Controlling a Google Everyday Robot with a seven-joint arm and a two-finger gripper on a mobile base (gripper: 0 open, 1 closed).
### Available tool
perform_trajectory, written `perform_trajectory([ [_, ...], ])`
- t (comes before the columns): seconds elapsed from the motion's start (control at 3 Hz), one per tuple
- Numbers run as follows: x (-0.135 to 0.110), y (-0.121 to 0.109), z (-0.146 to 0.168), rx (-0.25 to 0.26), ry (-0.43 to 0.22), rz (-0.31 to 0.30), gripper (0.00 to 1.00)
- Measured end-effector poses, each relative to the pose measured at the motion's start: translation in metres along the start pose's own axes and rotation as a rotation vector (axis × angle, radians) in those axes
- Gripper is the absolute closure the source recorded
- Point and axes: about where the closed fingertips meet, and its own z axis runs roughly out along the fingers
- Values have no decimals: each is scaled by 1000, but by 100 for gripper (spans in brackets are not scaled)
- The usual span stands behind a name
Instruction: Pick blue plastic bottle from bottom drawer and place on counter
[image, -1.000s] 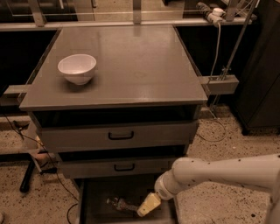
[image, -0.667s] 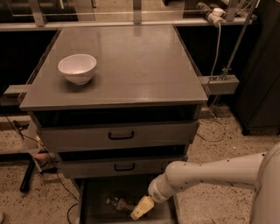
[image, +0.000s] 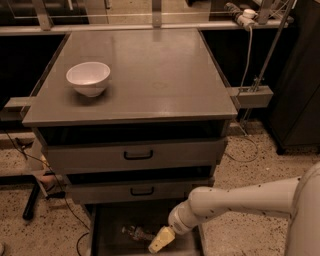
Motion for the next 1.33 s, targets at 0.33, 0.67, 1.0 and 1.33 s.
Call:
perform_trajectory([
  [0.33, 14, 8, 29, -7, 25, 7, 0],
  [0.67, 6, -3, 65, 20, -18, 27, 0],
  [1.0, 2, -39, 118, 54, -46, 44, 0],
  [1.33, 2, -39, 118, 54, -46, 44, 0],
])
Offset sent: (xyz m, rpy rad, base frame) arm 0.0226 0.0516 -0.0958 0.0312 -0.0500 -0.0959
